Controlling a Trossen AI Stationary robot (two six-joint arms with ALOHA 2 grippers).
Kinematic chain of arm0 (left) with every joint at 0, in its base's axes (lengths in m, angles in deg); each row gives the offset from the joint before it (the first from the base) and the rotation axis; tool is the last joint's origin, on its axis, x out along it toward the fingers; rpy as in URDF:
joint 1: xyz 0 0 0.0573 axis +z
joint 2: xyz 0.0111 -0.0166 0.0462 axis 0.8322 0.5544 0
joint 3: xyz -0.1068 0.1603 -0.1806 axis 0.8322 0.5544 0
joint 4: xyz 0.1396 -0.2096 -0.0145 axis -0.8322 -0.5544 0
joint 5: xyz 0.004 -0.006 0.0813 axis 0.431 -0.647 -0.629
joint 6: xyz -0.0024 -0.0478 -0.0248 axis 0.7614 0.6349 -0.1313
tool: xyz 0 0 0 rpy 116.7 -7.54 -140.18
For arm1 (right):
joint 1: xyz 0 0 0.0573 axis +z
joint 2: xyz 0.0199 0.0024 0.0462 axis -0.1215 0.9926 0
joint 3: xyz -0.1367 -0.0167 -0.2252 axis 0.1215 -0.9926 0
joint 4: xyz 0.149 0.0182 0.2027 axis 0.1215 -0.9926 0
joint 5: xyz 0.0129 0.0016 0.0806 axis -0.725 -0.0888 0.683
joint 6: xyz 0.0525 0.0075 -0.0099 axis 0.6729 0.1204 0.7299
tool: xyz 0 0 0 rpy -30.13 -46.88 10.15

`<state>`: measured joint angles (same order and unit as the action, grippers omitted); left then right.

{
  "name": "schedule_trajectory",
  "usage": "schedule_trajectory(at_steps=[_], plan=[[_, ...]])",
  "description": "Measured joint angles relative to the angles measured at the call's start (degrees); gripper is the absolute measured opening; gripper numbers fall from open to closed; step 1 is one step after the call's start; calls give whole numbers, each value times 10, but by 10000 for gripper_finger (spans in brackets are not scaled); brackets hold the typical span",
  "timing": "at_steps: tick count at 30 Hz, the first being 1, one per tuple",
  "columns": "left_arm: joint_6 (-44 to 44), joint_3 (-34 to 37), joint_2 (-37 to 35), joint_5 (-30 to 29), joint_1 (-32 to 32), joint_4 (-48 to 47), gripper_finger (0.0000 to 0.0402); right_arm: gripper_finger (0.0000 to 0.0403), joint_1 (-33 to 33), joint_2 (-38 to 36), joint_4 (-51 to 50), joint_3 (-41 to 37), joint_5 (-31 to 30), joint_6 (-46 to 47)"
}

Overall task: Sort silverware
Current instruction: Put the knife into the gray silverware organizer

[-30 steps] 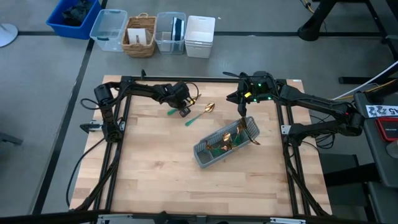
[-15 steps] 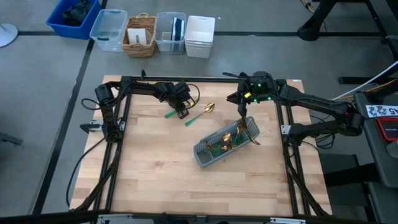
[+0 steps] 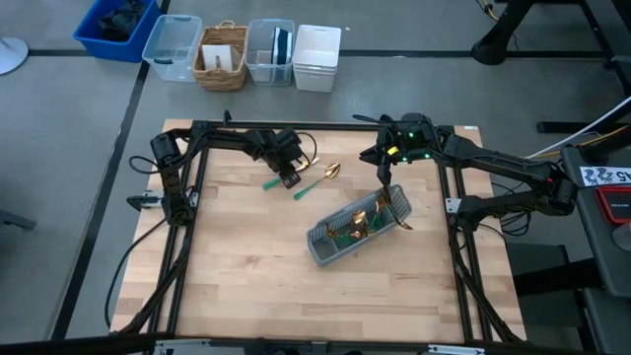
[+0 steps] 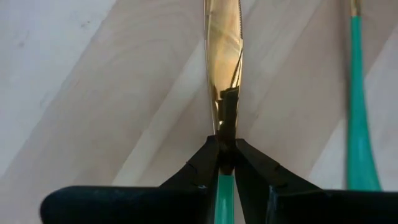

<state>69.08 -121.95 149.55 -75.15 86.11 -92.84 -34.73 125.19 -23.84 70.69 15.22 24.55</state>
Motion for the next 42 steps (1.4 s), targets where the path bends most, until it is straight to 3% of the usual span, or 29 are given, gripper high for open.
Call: schedule_trajectory(at_steps=[26, 32, 37, 39, 42], plan=[[47, -1, -1, 188, 45, 97, 30, 62, 0, 0, 0, 0, 0, 0], [13, -1, -1, 189, 39, 86, 20, 62, 0, 0, 0, 0, 0, 0], [-98, 0, -2, 187, 7, 83, 43, 62, 0, 0, 0, 0, 0, 0], [-147, 0, -2, 166, -10, 84, 61, 62, 0, 0, 0, 0, 0, 0], [-198, 0, -2, 73, -39, 84, 90, 62, 0, 0, 0, 0, 0, 0]])
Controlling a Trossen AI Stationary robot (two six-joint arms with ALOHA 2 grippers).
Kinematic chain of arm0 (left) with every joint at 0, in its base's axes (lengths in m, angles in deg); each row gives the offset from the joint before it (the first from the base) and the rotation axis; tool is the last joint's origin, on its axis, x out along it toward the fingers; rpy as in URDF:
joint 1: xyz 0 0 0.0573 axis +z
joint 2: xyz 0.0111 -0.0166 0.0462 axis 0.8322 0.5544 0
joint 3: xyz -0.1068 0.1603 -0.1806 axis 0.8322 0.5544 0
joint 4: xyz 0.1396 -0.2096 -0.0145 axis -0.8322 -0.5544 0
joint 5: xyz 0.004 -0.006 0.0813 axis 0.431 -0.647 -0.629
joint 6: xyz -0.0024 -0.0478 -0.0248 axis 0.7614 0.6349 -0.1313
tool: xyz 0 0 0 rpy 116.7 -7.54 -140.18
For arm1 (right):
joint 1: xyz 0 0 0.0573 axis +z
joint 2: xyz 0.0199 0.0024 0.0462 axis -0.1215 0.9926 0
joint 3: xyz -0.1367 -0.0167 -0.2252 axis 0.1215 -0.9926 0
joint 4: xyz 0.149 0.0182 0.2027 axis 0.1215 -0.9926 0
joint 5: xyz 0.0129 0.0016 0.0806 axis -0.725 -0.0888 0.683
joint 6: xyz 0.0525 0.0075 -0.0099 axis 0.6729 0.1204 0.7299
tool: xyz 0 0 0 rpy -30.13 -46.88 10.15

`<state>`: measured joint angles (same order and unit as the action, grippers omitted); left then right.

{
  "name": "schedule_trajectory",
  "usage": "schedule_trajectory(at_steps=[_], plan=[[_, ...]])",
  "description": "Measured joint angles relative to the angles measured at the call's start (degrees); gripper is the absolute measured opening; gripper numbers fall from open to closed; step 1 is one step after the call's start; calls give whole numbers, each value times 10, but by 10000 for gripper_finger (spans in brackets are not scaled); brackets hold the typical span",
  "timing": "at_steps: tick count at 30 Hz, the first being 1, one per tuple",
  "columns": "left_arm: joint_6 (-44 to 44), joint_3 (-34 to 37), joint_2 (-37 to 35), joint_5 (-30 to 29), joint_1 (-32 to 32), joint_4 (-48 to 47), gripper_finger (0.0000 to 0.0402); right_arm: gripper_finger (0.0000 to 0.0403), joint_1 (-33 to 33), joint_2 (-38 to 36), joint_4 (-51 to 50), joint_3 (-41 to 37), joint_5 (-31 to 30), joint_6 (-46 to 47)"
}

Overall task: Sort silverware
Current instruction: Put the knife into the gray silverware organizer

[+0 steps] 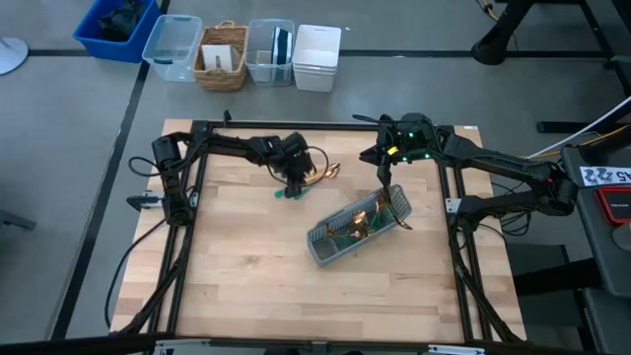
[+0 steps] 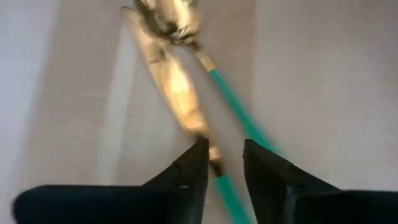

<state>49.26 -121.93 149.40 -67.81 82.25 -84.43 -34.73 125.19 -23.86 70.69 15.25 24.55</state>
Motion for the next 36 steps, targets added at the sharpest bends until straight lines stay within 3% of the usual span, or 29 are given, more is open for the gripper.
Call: schedule_trajectory(at_steps=[3, 5, 25, 36], plan=[[-4, 0, 0, -101, -21, 0, 111, 62, 0, 0, 0, 0, 0, 0], [4, 0, 0, -126, -28, 0, 117, 62, 0, 0, 0, 0, 0, 0], [99, 0, 0, -125, -36, -30, 109, 62, 0, 0, 0, 0, 0, 0], [82, 1, 17, -136, -54, -9, 109, 62, 0, 0, 0, 0, 1, 0]])
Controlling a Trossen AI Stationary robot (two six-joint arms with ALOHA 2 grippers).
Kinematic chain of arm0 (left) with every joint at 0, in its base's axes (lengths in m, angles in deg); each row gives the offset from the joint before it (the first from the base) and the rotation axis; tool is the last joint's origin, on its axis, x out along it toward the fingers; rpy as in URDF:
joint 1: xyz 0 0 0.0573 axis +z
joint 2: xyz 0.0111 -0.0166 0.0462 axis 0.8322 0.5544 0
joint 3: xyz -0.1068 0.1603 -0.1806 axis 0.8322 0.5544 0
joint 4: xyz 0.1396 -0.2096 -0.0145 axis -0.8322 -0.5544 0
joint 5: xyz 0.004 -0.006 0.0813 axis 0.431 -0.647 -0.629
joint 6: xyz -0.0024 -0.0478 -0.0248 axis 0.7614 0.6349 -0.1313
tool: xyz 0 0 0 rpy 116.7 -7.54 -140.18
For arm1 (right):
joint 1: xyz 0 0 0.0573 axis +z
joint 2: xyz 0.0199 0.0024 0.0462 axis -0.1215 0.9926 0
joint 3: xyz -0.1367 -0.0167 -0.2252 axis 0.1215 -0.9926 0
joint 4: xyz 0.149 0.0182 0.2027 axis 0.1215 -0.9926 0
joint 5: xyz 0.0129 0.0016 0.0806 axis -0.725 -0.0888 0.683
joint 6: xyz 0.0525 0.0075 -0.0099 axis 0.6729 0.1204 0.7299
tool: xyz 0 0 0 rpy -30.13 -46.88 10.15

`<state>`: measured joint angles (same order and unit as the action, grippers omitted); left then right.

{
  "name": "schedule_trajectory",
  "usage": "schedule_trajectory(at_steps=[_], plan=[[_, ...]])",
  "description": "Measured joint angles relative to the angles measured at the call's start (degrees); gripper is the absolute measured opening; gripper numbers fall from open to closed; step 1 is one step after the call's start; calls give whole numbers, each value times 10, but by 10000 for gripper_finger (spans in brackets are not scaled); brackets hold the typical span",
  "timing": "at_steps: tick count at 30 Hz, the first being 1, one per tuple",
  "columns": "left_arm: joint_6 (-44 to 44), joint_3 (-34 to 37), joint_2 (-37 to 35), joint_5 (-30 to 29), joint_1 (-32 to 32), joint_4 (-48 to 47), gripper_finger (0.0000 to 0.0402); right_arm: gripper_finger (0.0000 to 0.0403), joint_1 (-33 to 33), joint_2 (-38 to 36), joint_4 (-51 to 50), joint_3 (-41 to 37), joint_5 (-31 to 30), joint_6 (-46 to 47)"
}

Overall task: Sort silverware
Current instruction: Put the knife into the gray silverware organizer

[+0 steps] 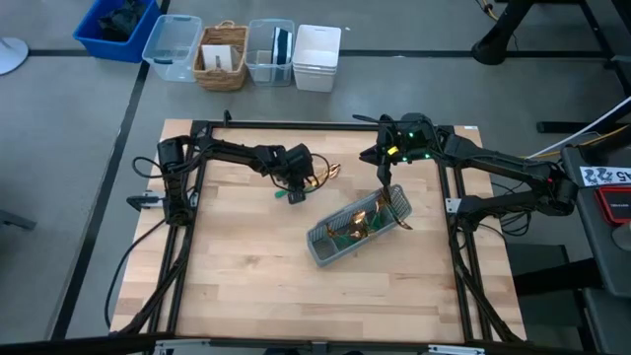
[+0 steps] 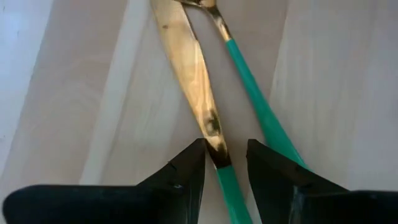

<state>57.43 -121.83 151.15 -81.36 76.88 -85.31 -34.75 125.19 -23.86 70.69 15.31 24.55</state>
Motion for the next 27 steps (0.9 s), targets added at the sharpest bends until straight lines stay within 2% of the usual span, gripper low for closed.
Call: schedule_trajectory(at_steps=[7, 18, 27], plan=[[12, -2, 1, -2, 0, -27, 101, 62, 0, 0, -2, 0, 1, 0], [20, -3, -1, -4, 2, -93, 16, 62, 0, 0, -2, 0, 1, 0], [26, 0, -12, 12, 7, -96, 22, 62, 0, 0, -2, 0, 1, 0]])
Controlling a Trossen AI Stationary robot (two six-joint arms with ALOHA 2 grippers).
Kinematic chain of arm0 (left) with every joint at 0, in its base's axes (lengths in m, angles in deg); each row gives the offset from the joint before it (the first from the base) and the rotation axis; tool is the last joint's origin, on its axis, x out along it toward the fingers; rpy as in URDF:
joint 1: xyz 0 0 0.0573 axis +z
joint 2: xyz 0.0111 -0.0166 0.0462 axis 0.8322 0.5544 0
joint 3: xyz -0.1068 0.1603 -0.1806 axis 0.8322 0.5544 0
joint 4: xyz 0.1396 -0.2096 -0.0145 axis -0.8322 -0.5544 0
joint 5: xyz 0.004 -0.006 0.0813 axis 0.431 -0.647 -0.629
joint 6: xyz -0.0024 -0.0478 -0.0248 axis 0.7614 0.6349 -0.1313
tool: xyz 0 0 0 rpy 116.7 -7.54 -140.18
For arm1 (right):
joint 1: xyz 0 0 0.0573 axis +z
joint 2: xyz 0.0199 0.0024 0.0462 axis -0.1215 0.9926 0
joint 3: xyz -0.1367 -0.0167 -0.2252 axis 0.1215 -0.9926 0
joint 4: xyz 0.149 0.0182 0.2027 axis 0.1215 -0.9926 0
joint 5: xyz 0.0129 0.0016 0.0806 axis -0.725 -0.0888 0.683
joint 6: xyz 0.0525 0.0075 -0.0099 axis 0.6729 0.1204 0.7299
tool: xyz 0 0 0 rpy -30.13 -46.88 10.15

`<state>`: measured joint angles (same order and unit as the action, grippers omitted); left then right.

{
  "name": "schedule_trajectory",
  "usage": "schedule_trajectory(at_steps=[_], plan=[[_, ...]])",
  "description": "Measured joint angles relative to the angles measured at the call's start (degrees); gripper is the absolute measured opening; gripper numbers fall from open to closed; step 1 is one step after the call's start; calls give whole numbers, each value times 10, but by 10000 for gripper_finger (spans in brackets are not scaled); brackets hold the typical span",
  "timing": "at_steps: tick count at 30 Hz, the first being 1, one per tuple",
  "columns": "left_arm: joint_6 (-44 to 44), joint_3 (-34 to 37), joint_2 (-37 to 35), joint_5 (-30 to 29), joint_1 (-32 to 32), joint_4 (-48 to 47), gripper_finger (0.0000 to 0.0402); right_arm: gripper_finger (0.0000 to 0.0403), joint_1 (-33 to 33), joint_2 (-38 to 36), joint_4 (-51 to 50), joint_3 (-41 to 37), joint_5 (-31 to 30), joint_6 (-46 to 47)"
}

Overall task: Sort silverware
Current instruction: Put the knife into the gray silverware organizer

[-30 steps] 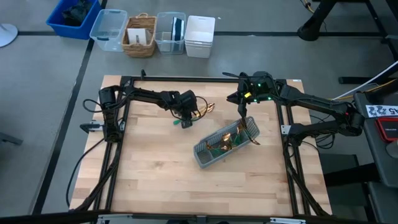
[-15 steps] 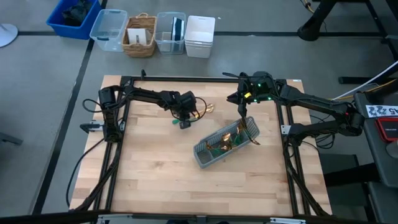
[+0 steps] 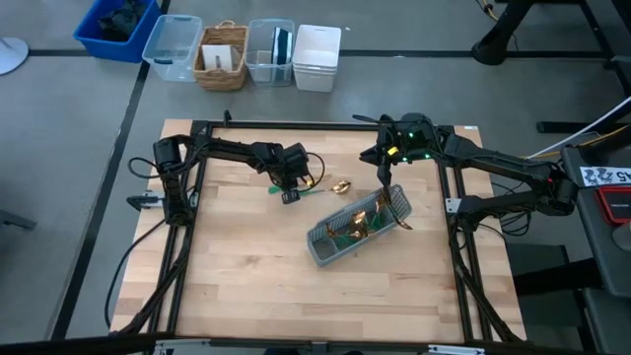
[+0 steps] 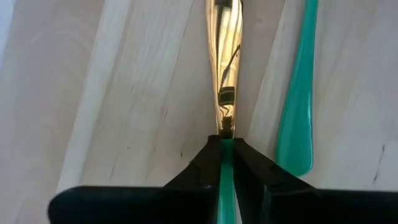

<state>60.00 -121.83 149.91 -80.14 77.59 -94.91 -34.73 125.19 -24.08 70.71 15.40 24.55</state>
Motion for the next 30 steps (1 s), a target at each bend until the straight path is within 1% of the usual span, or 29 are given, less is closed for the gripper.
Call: schedule_trajectory(at_steps=[7, 11, 17, 20, 26, 28, 30], plan=[[40, 1, -7, 55, 29, 33, 12, 62, 0, 0, 0, 0, 0, 0], [57, 1, -6, 82, 50, 35, 11, 62, 0, 0, 0, 0, 0, 0], [57, 1, -6, 97, 70, 40, 1, 62, 0, 0, 0, 0, 0, 0], [53, 1, -6, 98, 69, 50, 9, 62, 0, 0, 0, 0, 0, 0], [-6, 1, -6, 97, 57, 66, 40, 62, 0, 0, 0, 0, 0, 0], [-17, 0, -6, 87, 52, 69, 56, 62, 0, 0, 0, 0, 0, 0], [-20, 0, -6, 58, 48, 68, 73, 62, 0, 0, 0, 0, 0, 0]])
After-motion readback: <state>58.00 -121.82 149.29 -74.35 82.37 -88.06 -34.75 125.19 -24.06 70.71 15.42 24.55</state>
